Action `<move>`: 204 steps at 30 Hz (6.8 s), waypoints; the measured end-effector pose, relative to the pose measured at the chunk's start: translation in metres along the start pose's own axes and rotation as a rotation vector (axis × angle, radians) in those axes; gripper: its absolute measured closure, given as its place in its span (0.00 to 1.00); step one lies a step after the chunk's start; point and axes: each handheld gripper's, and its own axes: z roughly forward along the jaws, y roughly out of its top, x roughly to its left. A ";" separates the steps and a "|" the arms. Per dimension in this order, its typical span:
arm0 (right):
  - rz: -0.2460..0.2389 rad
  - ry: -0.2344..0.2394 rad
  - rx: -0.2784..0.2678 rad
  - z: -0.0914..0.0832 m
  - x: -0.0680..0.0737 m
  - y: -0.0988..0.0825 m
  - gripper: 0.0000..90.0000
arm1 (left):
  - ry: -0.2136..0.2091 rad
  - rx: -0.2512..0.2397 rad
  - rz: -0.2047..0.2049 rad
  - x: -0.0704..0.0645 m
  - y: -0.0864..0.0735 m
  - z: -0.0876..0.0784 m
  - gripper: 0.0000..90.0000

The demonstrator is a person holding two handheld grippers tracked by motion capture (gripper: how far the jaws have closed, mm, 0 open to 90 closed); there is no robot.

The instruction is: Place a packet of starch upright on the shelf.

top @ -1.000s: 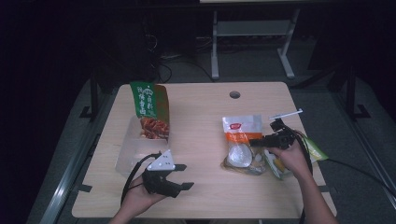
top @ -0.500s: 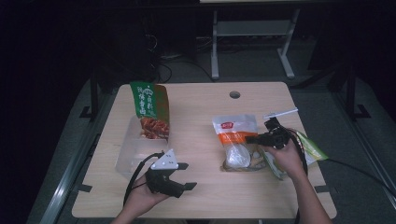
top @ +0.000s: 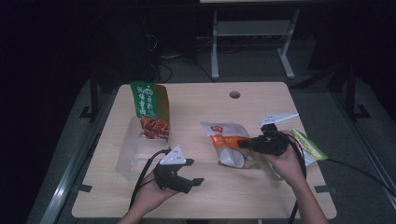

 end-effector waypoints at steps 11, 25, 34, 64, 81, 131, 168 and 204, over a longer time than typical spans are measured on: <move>-0.082 0.146 -0.037 0.004 0.021 -0.005 1.00 | -0.006 -0.023 -0.089 0.005 0.007 0.027 0.35; -0.082 0.129 0.014 0.006 0.014 -0.036 0.97 | -0.079 -0.033 -0.096 0.006 0.016 0.047 0.99; -0.132 0.087 0.064 0.018 0.025 -0.035 0.90 | -0.042 -0.025 -0.074 0.003 0.016 0.040 0.99; -0.122 0.046 -0.008 0.023 0.045 0.033 1.00 | 0.018 -0.021 0.012 -0.028 -0.026 -0.010 0.44; -0.171 0.164 -0.011 0.087 0.075 0.110 1.00 | 0.004 -0.024 0.007 -0.029 -0.041 -0.017 0.44; -0.165 0.259 0.056 0.224 0.085 0.113 0.80 | -0.018 -0.022 0.015 -0.030 -0.047 -0.016 0.43; -0.096 0.191 0.049 0.123 0.039 0.066 0.61 | 0.013 -0.004 0.040 -0.028 -0.044 -0.010 0.40; 0.091 -0.043 0.011 -0.015 -0.018 -0.068 0.51 | 0.006 0.001 0.100 -0.022 -0.038 -0.005 0.36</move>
